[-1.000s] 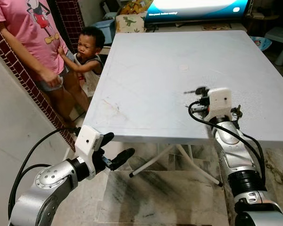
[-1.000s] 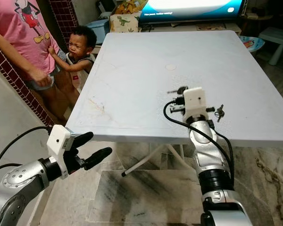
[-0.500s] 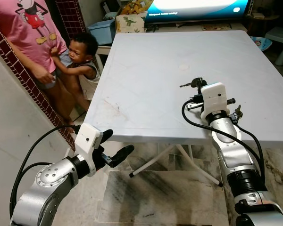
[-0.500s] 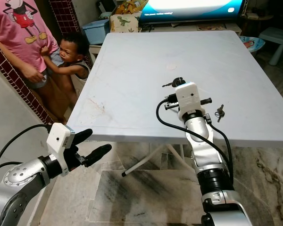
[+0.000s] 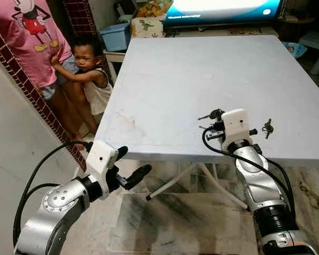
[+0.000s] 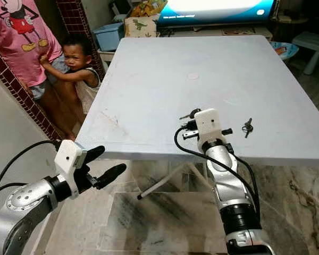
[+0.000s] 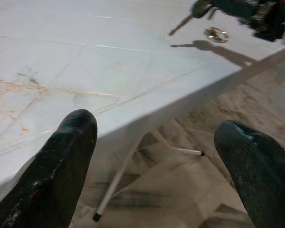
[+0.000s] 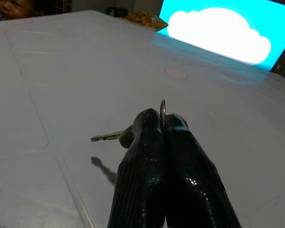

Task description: Hang keys on a hook

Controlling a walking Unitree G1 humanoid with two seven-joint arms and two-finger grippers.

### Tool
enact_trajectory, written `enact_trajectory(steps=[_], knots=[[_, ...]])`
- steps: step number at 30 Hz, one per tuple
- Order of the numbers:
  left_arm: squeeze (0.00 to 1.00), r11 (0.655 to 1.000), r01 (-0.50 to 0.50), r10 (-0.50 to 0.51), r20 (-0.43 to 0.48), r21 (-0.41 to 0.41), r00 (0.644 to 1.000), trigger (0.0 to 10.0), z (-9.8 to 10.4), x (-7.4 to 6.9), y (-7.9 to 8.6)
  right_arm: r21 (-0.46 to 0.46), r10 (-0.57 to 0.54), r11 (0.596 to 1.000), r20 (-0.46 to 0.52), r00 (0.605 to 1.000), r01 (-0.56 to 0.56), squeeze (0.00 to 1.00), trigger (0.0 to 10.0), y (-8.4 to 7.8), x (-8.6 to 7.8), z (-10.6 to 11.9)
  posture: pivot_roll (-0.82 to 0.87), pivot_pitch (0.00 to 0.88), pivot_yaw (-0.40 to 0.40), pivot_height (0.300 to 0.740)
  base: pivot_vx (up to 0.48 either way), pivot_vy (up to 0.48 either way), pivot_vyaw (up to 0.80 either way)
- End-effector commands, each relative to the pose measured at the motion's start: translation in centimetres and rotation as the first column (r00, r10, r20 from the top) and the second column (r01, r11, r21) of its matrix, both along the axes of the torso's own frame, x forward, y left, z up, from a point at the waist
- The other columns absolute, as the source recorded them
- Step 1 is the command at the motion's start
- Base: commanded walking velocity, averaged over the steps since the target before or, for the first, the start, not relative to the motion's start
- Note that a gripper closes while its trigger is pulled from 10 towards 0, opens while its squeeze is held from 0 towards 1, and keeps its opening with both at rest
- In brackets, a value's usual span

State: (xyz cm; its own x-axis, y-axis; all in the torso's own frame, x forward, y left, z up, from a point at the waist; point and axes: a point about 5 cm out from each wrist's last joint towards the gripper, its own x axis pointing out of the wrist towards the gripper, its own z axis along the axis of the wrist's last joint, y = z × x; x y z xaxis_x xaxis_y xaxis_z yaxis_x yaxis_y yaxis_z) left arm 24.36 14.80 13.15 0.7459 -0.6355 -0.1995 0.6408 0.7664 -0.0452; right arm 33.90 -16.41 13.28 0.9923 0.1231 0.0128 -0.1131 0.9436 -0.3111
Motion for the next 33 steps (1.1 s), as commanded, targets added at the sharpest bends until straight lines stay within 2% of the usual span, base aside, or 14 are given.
enact_trajectory(steps=[1, 5, 16, 20, 22, 28, 29, 31, 33], knots=[[0.00, 0.999, -0.033, 0.033, 0.012, 0.032, 0.999, 10.0, -0.2, 0.4, 0.2, -0.014, 0.023, 1.000, 0.045, 0.999, -0.022, 0.00, 10.0, 0.4, 0.1, 1.2, 0.07, 0.048, 0.086, 0.740, 0.000, 0.000, 0.00], [0.00, 0.997, -0.076, 0.075, 0.021, 0.026, 0.997, 10.0, -0.3, 0.7, 0.3, -0.018, 0.025, 1.000, 0.068, 0.997, -0.024, 0.00, 10.0, 0.5, 0.0, 1.7, 0.07, 0.032, 0.082, 0.740, 0.000, 0.000, 0.12], [0.00, 0.997, -0.075, 0.076, 0.033, -0.019, 0.997, 10.0, -0.6, 1.1, -0.9, -0.030, 0.029, 0.999, 0.067, 0.997, -0.028, 0.00, 10.0, 0.1, -0.3, 1.9, 0.04, 0.006, 0.061, 0.740, 0.000, 0.000, 0.80], [0.00, 0.990, -0.136, 0.138, 0.085, -0.026, 0.987, 10.0, -0.2, 2.1, -1.0, -0.036, 0.043, 0.999, 0.073, 0.996, -0.041, 0.00, 10.0, 0.1, -0.2, 2.4, 0.03, 0.000, 0.043, 0.740, 0.000, 0.000, 0.80], [0.00, 0.978, -0.206, 0.208, 0.123, -0.024, 0.970, 10.0, 0.0, 2.8, -0.7, -0.041, 0.072, 0.997, 0.082, 0.994, -0.069, 0.00, 10.0, 0.5, -0.1, 2.9, 0.02, 0.000, 0.037, 0.740, 0.000, 0.000, 0.80], [0.00, 0.942, -0.331, 0.336, 0.133, -0.056, 0.933, 10.0, 0.0, 3.2, 0.2, -0.031, 0.093, 0.995, 0.089, 0.992, -0.090, 0.00, 10.0, 0.9, -0.1, 3.5, 0.01, 0.000, 0.034, 0.740, 0.000, 0.000, 0.80], [0.00, 0.942, -0.331, 0.336, 0.133, -0.056, 0.933, 10.0, 0.0, 3.2, 0.2, -0.031, 0.093, 0.995, 0.089, 0.992, -0.090, 0.00, 10.0, 0.9, -0.1, 3.5, 0.01, 0.000, 0.034, 0.740, 0.000, 0.000, 0.80], [0.00, 0.930, -0.349, 0.362, 0.134, -0.111, 0.922, 10.0, 0.4, 3.3, 0.3, -0.021, 0.097, 0.995, 0.092, 0.991, -0.095, 0.00, 10.0, 1.1, -0.2, 3.7, 0.02, 0.000, 0.040, 0.740, 0.000, 0.000, 0.80], [0.00, 0.924, -0.366, 0.379, 0.138, -0.113, 0.915, 10.0, 0.5, 3.4, 0.3, -0.014, 0.102, 0.995, 0.092, 0.990, -0.101, 0.00, 10.0, 1.2, -0.3, 3.7, 0.02, 0.000, 0.040, 0.740, 0.000, 0.000, 0.80]])
